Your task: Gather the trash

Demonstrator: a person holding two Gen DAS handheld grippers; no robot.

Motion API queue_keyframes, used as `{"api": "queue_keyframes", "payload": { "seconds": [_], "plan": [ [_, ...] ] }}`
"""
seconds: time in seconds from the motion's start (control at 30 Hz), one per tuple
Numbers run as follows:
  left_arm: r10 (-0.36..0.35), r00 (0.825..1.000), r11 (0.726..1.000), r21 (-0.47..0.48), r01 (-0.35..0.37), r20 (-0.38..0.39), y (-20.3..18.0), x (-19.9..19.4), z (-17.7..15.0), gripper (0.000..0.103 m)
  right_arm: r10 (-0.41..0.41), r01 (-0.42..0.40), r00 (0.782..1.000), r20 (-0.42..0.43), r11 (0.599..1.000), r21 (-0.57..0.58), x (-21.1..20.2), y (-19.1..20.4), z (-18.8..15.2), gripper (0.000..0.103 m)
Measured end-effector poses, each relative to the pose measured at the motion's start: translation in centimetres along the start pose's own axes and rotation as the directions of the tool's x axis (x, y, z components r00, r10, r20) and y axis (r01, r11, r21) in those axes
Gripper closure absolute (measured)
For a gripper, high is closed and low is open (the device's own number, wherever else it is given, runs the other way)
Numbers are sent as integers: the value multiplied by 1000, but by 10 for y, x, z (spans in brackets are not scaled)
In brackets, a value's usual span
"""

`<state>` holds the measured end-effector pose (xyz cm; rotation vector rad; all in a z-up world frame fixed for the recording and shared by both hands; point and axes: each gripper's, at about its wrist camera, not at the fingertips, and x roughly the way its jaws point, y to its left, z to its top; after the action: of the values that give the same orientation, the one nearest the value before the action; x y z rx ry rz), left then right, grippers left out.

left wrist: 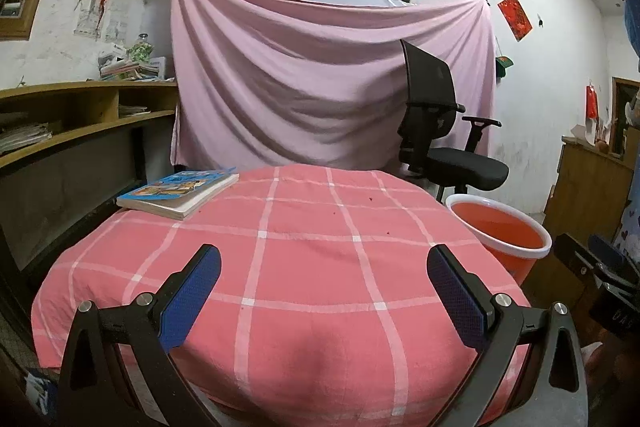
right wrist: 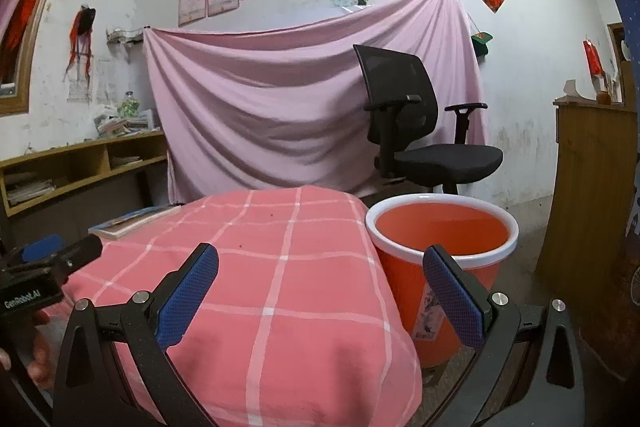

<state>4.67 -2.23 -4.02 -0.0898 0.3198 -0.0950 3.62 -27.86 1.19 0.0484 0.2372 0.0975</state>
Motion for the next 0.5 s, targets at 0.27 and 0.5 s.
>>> {"api": "queue_keyframes", "payload": {
  "seconds": [0.27, 0.5],
  "plan": [
    [1, 1000, 1000, -11, -1, 4, 3, -1, -1, 2, -4, 4, 1000, -6, 1000, 5, 0, -2, -1, 0],
    [-3, 1000, 1000, -5, 3, 4, 4, -3, 0, 2, -5, 5, 1000, -13, 1000, 0, 2, -1, -2, 0]
  ]
}}
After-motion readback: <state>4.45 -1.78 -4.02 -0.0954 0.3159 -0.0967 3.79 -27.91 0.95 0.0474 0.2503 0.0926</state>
